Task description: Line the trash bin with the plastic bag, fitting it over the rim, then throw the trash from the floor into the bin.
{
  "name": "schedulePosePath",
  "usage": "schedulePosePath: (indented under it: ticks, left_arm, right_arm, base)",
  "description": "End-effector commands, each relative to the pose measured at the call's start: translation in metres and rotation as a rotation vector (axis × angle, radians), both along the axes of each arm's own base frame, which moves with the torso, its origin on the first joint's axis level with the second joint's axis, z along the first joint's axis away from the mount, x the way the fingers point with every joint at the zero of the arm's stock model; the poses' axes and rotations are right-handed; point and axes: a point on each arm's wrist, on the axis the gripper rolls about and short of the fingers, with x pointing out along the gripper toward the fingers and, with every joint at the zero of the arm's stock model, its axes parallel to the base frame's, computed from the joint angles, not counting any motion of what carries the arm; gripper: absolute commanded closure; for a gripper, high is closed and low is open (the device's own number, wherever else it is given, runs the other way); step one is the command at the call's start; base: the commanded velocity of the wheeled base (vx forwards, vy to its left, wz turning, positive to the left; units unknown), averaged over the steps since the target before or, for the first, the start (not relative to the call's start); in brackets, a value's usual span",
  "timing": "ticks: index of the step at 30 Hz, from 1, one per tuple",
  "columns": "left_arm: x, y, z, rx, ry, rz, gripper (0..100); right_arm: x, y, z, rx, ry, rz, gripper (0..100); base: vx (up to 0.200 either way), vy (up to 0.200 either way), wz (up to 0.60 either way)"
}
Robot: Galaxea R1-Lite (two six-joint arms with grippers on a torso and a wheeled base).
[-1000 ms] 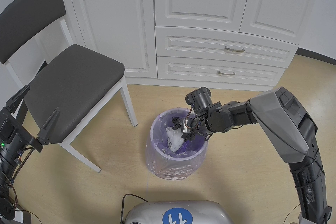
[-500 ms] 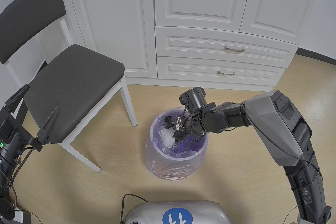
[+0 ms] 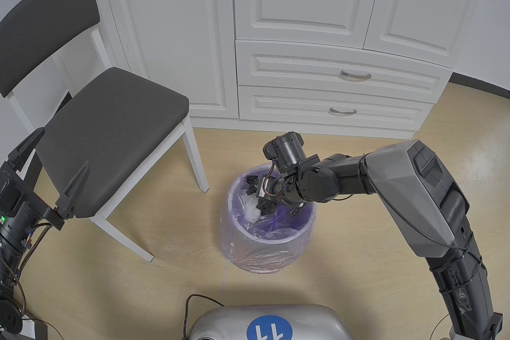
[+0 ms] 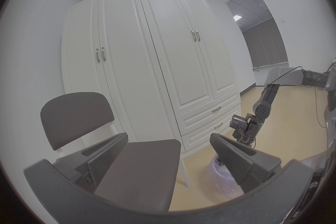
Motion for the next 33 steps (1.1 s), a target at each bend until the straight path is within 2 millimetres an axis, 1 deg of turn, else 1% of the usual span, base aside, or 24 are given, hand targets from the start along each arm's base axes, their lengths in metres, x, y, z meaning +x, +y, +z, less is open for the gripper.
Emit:
schedulePosePath:
  ticks: [1,2,6,12,15,20,25,28,29,31,33]
  left_arm:
    - [0.0,0.0,0.0,0.0,0.0,0.001,0]
    - [0.0,0.0,0.0,0.001,0.002,0.001,0]
    - [0.0,0.0,-0.001,0.001,0.006,0.001,0]
    - [0.0,0.0,-0.002,0.002,0.011,0.001,0]
    - [0.0,0.0,-0.001,0.001,0.01,0.001,0]
    - [0.0,0.0,-0.001,0.001,0.01,0.001,0]
    - [0.0,0.0,-0.001,0.001,0.01,0.001,0]
    - [0.0,0.0,-0.002,0.002,0.012,0.001,0]
    - [0.0,0.0,-0.002,0.002,0.012,0.001,0]
    - [0.0,0.0,-0.002,0.002,0.012,0.001,0]
    - [0.0,0.0,-0.001,0.002,0.009,0.001,0]
  right_arm:
    - [0.009,-0.014,0.0,-0.039,-0.016,-0.012,100]
    - [0.012,-0.019,0.0,-0.061,-0.028,-0.025,100]
    - [0.019,-0.029,-0.007,-0.158,-0.061,-0.071,100]
    - [0.022,-0.032,-0.025,-0.231,-0.049,-0.065,100]
    - [0.023,-0.032,-0.032,-0.239,-0.042,-0.065,100]
    - [0.019,-0.023,-0.043,-0.244,-0.031,-0.048,100]
    - [0.016,-0.019,-0.043,-0.24,-0.028,-0.041,100]
    - [0.013,-0.014,-0.047,-0.241,-0.022,-0.032,100]
    - [0.01,-0.01,-0.054,-0.248,-0.015,-0.025,100]
    - [0.01,-0.009,-0.055,-0.249,-0.014,-0.023,100]
    - [0.006,-0.005,-0.06,-0.257,-0.008,-0.015,100]
  base:
    - [0.0,0.0,0.0]
    - [0.0,0.0,0.0]
    - [0.0,0.0,0.0]
    - [0.0,0.0,0.0]
    - [0.0,0.0,0.0]
    - [0.0,0.0,0.0]
    - [0.0,0.0,0.0]
    - [0.0,0.0,0.0]
    - [0.0,0.0,0.0]
    - [0.0,0.0,0.0]
    - [0.0,0.0,0.0]
